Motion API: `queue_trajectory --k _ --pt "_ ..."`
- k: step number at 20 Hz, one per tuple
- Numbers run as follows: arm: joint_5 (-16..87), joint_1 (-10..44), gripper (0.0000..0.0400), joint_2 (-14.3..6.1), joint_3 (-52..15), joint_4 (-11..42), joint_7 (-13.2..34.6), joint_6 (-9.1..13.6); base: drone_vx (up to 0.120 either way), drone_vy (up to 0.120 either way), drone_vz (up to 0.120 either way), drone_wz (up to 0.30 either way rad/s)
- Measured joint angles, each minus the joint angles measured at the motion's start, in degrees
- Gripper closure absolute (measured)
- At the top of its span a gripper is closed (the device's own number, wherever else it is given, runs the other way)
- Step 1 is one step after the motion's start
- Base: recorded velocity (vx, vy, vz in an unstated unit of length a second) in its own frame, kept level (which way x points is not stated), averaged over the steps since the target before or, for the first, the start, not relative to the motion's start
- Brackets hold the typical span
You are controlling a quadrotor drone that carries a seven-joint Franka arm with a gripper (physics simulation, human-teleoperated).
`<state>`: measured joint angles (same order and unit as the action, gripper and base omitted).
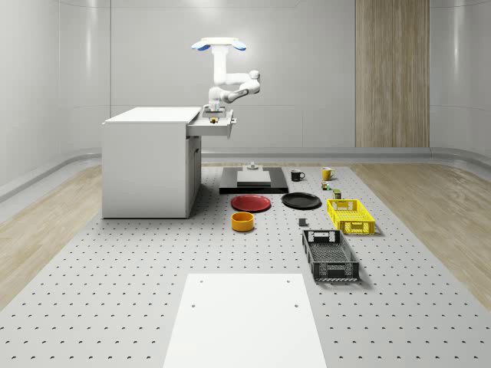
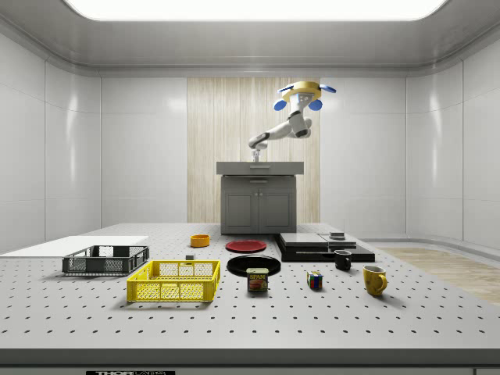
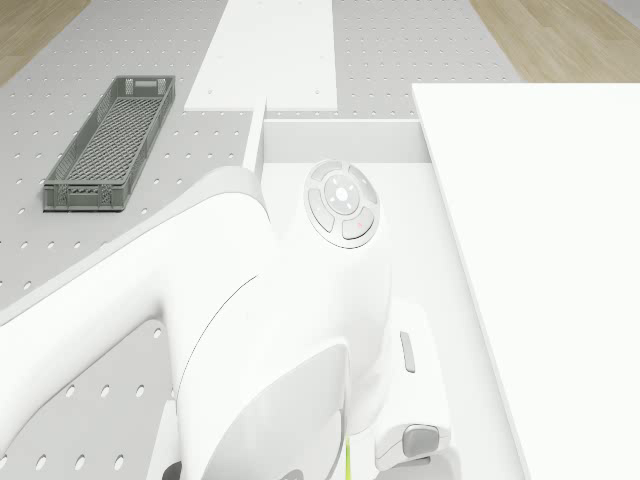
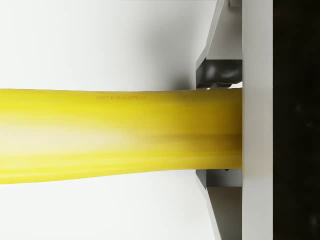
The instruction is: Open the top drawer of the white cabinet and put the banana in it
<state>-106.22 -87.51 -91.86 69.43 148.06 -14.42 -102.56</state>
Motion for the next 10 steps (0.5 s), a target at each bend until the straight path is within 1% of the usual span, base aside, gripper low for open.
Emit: queue_trajectory --k 1,2,3,5,7,10 --pt "-0.3 -0.1 0.021 0.1 -0.3 -0.1 0.0 -0.1 0.0 0.0 0.0 0.0" --pt "-0.6 -0.2 0.0165 0.1 -0.6 -0.3 0.2 -0.2 0.0 0.0 0.0 0.0" --pt "-0.8 -0.2 0.0128 0.2 -0.8 -0.4 0.5 -0.3 0.0 0.0 0.0 0.0" --pt "-1.2 -0.3 0.0078 0.4 -1.0 -0.5 1.1 -0.2 0.0 0.0 0.0 0.0" --pt "-1.0 -0.1 0.0047 0.4 -0.7 -0.3 1.5 0.1 0.0 0.0 0.0 0.0" --pt "0.1 0.4 0.0022 0.4 0.7 0.3 2.0 0.9 0.0 0.0 0.0 0.0"
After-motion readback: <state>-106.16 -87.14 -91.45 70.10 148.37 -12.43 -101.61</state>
